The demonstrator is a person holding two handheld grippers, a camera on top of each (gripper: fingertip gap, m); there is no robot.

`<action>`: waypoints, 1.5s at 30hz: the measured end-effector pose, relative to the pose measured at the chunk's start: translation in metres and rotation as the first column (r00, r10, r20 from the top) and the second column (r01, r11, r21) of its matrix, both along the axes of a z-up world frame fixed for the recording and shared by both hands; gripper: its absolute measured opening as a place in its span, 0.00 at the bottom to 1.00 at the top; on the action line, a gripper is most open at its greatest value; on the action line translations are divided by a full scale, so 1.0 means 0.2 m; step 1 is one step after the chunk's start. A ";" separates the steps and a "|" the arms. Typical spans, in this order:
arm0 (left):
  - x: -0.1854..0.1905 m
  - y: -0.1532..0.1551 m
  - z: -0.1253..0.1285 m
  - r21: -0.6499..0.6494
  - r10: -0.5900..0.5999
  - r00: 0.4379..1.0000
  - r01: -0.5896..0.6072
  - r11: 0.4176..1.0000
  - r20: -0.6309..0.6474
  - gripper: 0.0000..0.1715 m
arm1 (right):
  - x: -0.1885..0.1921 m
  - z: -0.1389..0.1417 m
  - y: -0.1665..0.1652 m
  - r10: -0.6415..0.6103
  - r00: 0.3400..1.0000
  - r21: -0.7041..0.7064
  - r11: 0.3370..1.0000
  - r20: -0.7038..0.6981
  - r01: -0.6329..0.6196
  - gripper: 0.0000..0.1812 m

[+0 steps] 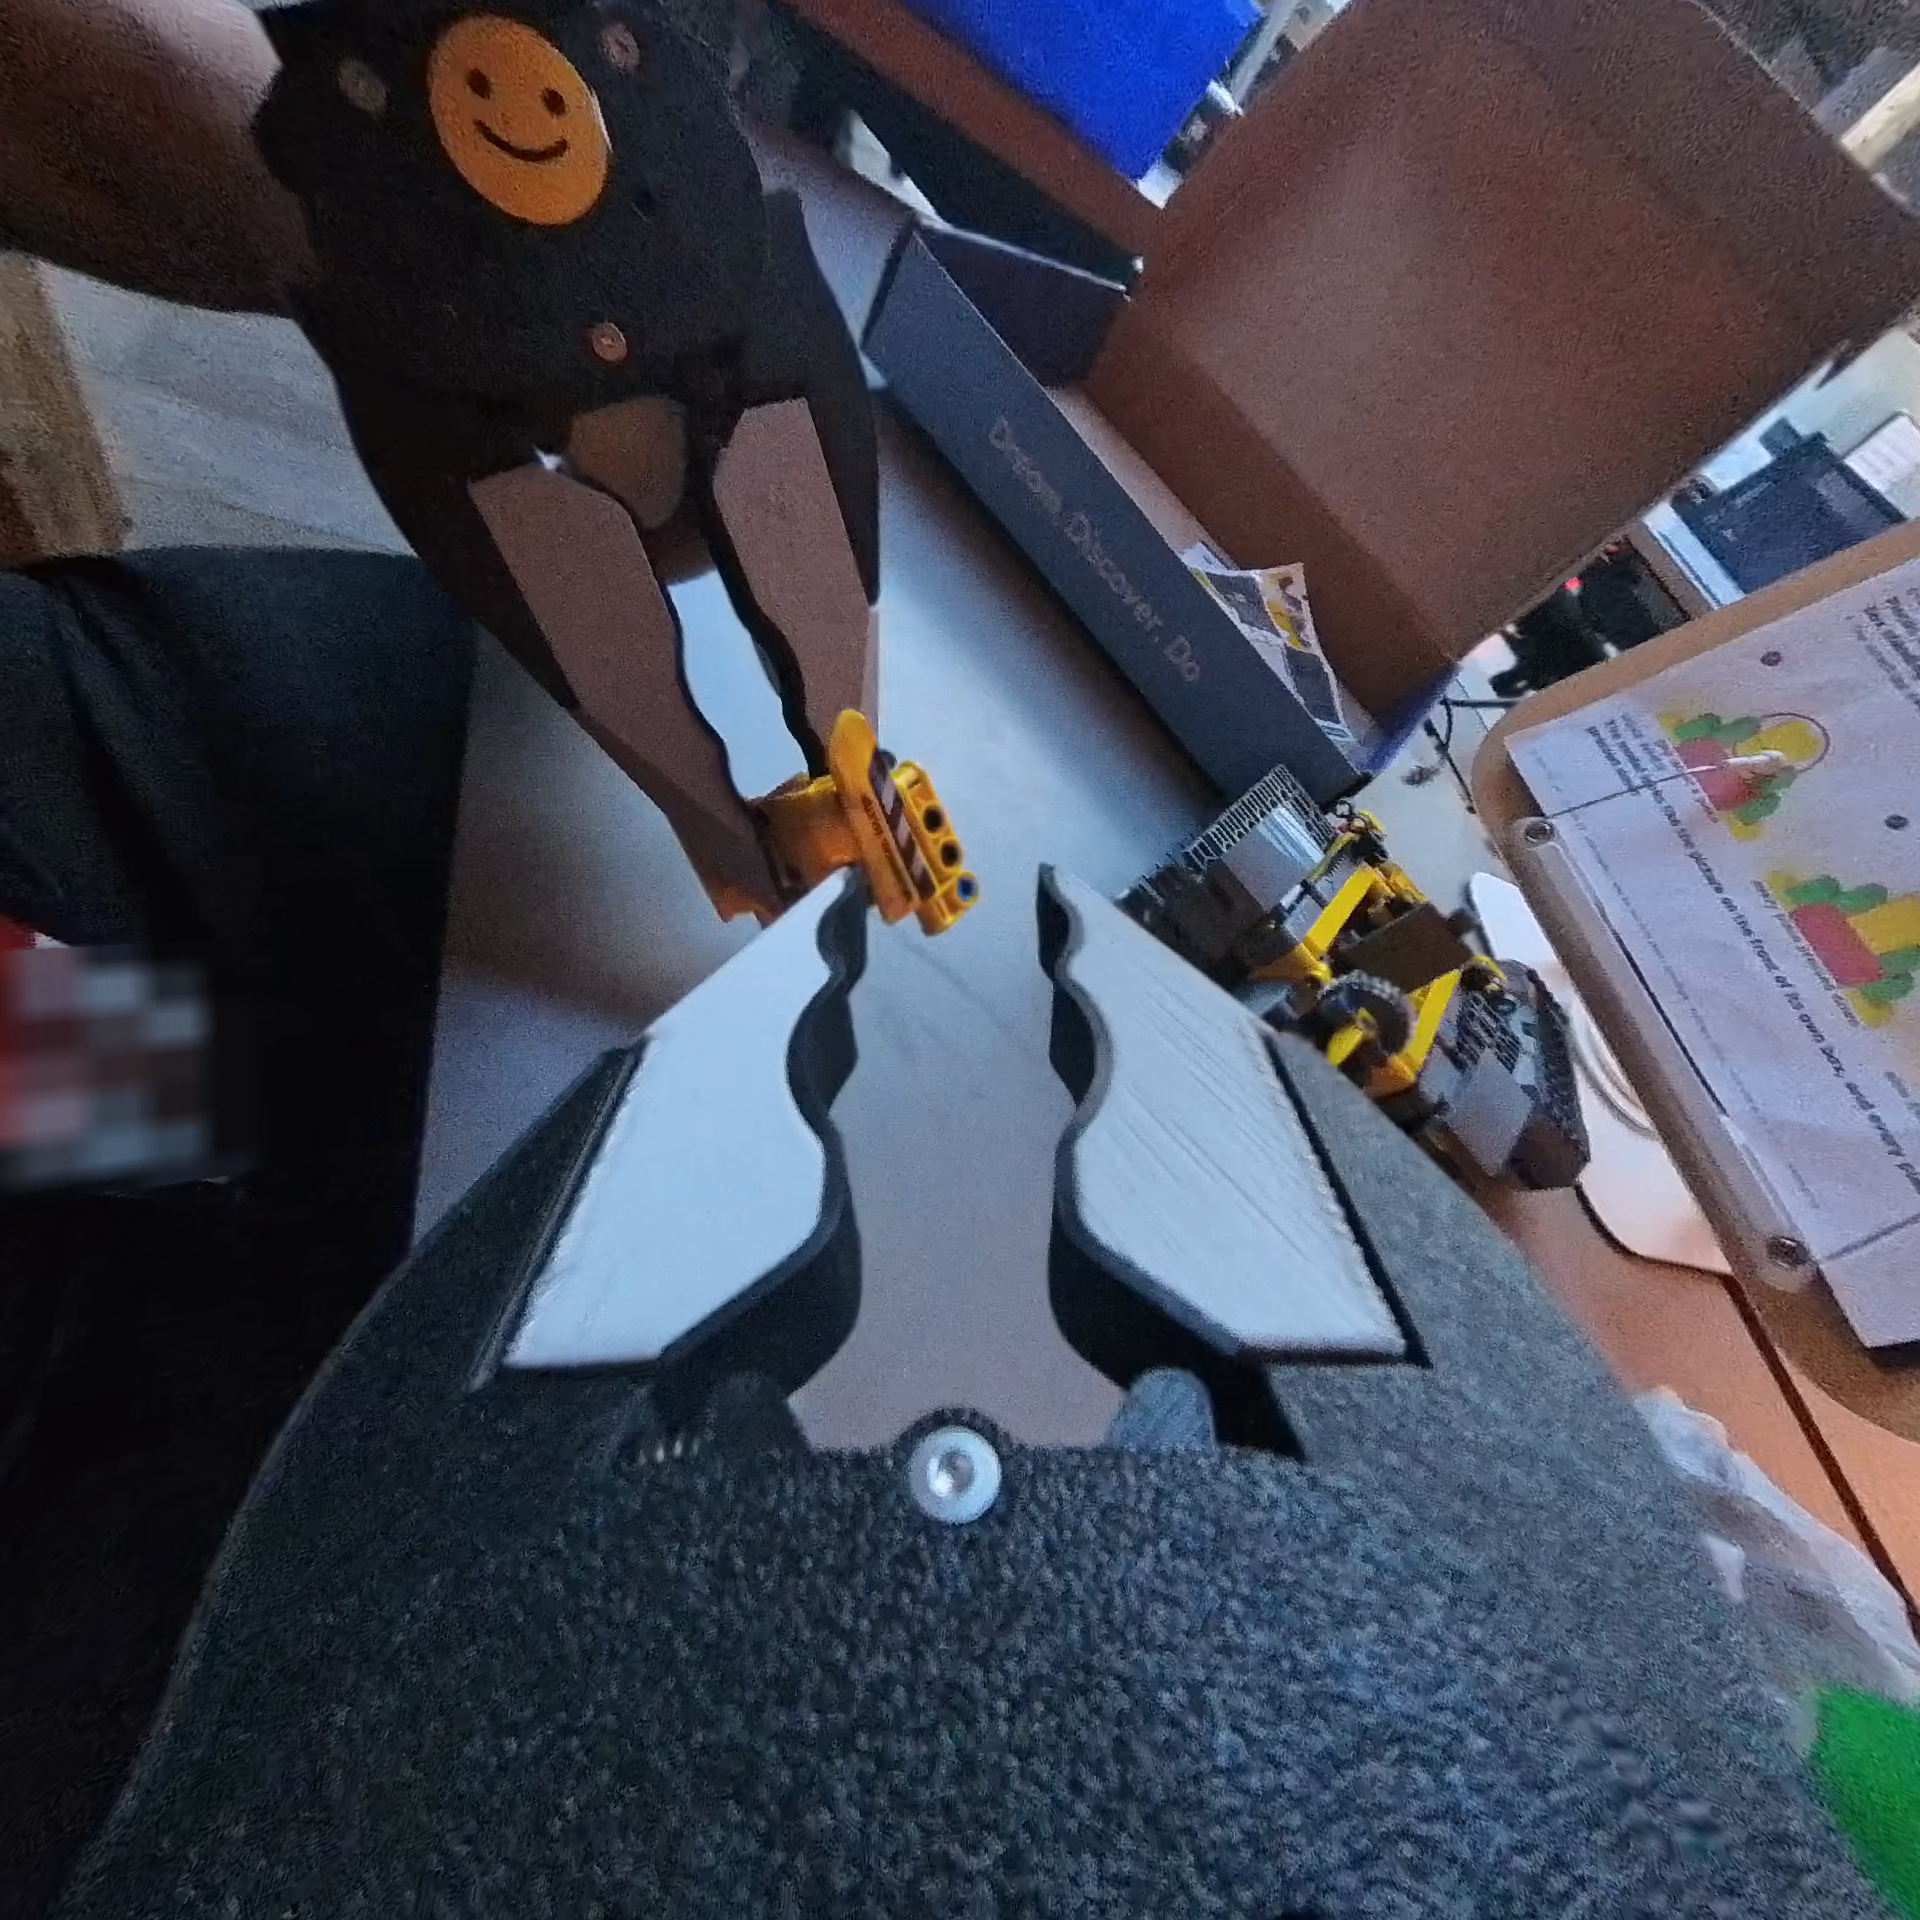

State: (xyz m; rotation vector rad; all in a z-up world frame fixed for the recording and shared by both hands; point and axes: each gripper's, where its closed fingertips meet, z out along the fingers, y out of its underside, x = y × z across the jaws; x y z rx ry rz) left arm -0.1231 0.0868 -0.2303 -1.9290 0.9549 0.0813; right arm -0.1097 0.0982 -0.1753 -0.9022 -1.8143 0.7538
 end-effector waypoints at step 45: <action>-0.05 0.06 0.12 0.227 0.078 0.996 -0.067 0.972 -0.039 0.03 | 0.06 0.01 -0.01 0.066 0.998 -0.273 0.960 0.020 -0.058 0.22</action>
